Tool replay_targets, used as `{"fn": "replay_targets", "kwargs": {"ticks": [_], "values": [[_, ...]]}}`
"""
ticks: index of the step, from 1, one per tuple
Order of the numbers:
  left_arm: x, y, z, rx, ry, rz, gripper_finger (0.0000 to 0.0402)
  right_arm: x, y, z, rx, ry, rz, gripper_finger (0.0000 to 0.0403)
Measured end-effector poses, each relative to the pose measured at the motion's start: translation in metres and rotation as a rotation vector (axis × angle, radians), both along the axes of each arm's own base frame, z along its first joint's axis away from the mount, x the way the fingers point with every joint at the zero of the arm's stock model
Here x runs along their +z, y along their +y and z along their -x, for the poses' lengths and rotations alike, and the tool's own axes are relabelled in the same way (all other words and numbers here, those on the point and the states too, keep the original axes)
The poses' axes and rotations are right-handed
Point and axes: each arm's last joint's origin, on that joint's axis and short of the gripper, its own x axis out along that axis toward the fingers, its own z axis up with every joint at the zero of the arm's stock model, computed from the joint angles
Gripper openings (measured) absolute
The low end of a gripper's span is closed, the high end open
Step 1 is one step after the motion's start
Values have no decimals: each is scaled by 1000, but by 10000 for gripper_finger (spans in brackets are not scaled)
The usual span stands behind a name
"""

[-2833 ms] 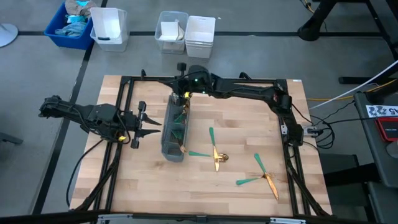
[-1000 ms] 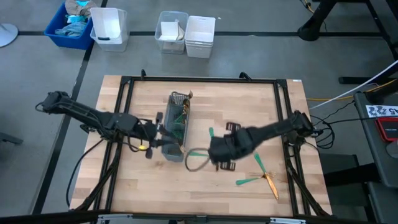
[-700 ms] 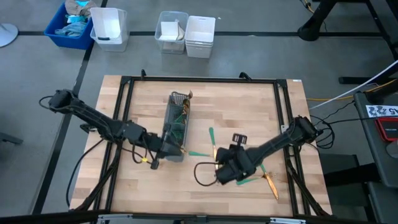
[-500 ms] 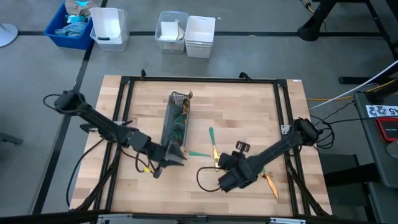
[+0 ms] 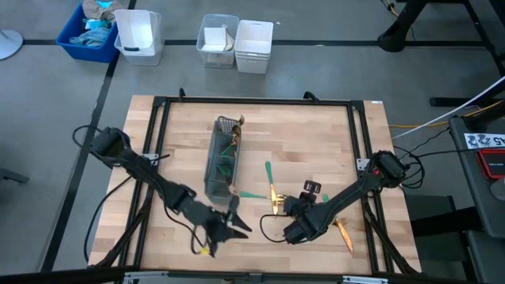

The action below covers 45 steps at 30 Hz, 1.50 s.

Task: Sort silverware
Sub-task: Put the green table knife into the gray silverware rack

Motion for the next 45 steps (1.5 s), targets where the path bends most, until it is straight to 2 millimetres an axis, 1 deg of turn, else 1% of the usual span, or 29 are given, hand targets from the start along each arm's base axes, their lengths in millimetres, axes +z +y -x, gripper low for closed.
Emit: {"fn": "replay_targets", "kwargs": {"ticks": [5,9,12,16,20,22,25,28,31,34,38,41,45], "values": [[-10,-23,-23,81,85,-150,98,-9,3,2,43,88,-127,87],[-20,-32,-37,114,179,-193,98,-10,5,3,54,140,-192,87],[-32,-33,-45,145,219,-212,98,-6,4,5,84,156,-205,87],[-49,-35,-50,163,255,-226,98,11,-1,10,132,140,-183,87],[-65,-32,-54,190,291,-226,98,37,-9,18,154,45,-122,87],[-73,-27,-60,212,300,-228,98,51,-13,21,164,-33,-107,87],[-87,-17,-69,258,315,-244,98,67,-16,21,173,-157,-87,87],[-99,-4,-77,318,325,-268,98,74,-17,20,194,-257,-81,87],[-105,9,-84,370,337,-270,98,69,-18,13,204,-325,-84,87],[-106,21,-90,414,341,-247,98,55,-26,4,192,-371,-96,87],[-109,32,-96,444,336,-240,98,28,-49,-4,131,-407,-95,87],[-110,39,-98,460,349,-244,98,10,-68,-6,75,-406,-86,87],[-110,48,-102,481,348,-240,98,-9,-89,-10,37,-418,-148,87]]}}
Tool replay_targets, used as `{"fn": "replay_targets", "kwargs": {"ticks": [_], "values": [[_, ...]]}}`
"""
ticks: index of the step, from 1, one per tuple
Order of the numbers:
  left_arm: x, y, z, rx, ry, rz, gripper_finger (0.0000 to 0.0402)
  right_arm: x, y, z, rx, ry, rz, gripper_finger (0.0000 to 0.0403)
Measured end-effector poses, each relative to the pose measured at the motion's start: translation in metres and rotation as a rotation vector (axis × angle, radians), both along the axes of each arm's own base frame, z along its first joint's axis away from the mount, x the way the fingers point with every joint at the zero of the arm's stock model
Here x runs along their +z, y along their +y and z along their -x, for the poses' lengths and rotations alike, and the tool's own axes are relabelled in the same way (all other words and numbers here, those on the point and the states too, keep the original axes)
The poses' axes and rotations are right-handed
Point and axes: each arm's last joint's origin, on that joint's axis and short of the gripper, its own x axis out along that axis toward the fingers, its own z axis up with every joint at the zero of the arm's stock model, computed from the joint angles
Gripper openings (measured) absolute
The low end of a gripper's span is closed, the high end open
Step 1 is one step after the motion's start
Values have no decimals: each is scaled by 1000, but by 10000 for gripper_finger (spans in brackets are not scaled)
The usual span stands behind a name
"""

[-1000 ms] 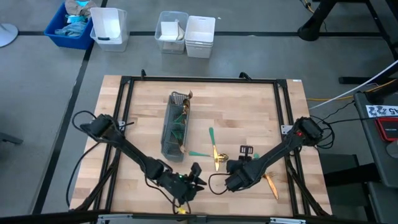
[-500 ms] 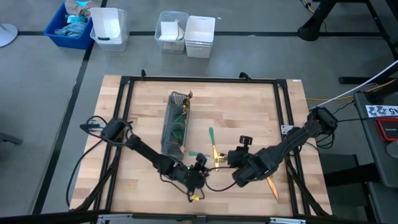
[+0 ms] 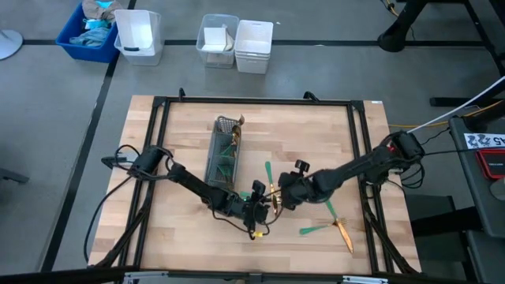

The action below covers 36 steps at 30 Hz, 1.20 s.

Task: Sort silverware
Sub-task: Put the green table knife into the gray silverware rack

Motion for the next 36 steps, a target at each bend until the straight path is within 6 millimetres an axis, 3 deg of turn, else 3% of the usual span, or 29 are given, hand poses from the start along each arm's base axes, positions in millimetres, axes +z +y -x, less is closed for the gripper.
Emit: {"fn": "replay_targets", "kwargs": {"ticks": [6,15,26,36], "values": [[-1,12,-3,28,17,-6,98,-19,-16,-6,66,-76,-165,87],[-1,18,-5,-2,37,-61,98,-29,-23,-2,51,-82,-180,87],[-3,22,-4,19,56,-52,98,-26,-20,-6,75,-133,-247,87],[-7,29,-2,32,115,-69,98,-25,-18,-9,-16,-186,-336,87]]}}
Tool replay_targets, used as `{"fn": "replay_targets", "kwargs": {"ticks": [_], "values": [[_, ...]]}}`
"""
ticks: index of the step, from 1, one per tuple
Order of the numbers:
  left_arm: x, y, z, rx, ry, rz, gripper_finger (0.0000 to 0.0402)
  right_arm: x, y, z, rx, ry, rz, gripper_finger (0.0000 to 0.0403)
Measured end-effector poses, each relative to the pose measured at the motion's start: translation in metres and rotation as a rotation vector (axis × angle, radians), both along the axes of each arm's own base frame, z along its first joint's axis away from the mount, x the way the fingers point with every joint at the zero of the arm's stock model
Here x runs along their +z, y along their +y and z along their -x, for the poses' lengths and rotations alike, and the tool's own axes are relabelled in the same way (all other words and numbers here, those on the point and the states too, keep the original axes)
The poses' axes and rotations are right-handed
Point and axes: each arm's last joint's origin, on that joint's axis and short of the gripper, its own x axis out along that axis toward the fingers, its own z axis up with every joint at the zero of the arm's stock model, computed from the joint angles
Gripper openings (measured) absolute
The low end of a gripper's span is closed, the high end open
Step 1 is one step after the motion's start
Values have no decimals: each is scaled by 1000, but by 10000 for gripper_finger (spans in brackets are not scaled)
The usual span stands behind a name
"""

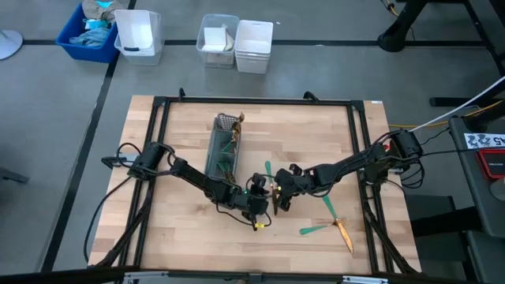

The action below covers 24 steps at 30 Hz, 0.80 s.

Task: Sort silverware
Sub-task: Put the green table knife into the gray silverware rack

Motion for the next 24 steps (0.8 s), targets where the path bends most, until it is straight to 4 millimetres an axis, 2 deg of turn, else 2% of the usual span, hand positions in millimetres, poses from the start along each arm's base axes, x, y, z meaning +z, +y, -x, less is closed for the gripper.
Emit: {"fn": "replay_targets", "kwargs": {"ticks": [7,17,24], "values": [[0,5,-1,19,-3,6,98,0,-2,0,-68,-12,9,87],[3,-13,1,-33,-43,12,98,0,-3,0,-108,-16,46,87],[5,-16,-1,-60,-70,40,98,-3,-6,5,-230,12,50,87]]}}
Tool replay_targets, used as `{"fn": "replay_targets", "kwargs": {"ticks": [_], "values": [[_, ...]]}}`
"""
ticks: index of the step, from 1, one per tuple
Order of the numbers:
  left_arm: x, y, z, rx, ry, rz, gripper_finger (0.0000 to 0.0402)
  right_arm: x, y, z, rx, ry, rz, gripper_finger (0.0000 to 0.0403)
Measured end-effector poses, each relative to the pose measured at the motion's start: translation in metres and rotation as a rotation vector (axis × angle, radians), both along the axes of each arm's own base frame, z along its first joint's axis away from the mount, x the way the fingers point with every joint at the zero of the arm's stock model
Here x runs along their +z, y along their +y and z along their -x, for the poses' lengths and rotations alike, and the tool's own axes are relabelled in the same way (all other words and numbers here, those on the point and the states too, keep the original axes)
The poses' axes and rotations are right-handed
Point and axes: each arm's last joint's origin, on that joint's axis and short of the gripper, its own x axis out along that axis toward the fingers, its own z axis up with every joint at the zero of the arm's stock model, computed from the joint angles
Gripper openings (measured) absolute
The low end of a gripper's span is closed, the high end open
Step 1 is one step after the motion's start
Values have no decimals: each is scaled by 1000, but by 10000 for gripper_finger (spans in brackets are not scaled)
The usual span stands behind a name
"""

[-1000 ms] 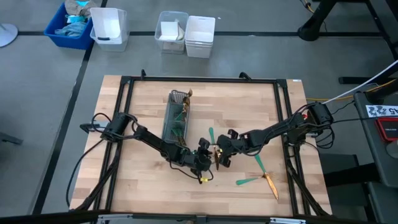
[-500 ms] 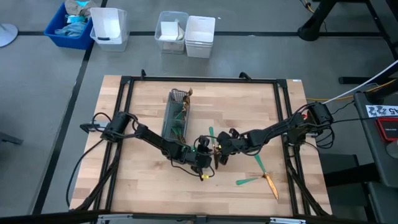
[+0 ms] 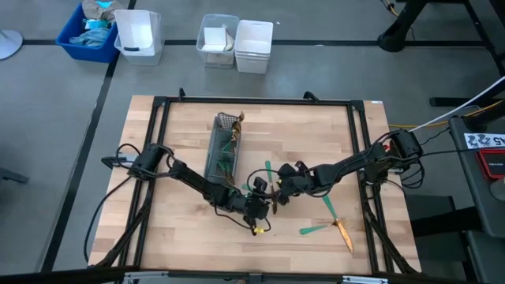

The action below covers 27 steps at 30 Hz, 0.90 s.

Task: Sort silverware
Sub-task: Put the green table knife into the gray silverware rack

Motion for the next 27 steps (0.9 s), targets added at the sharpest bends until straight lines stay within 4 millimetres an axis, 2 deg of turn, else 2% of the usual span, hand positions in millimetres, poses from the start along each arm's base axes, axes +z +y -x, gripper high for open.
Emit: {"fn": "replay_targets", "kwargs": {"ticks": [4,12,27], "values": [[0,-1,0,-22,5,19,98,-8,0,1,-43,33,-19,87],[0,-1,0,-23,9,18,98,-27,4,-9,-23,27,-65,87],[-2,1,1,-106,66,-101,98,-26,7,-16,15,-34,-141,87]]}}
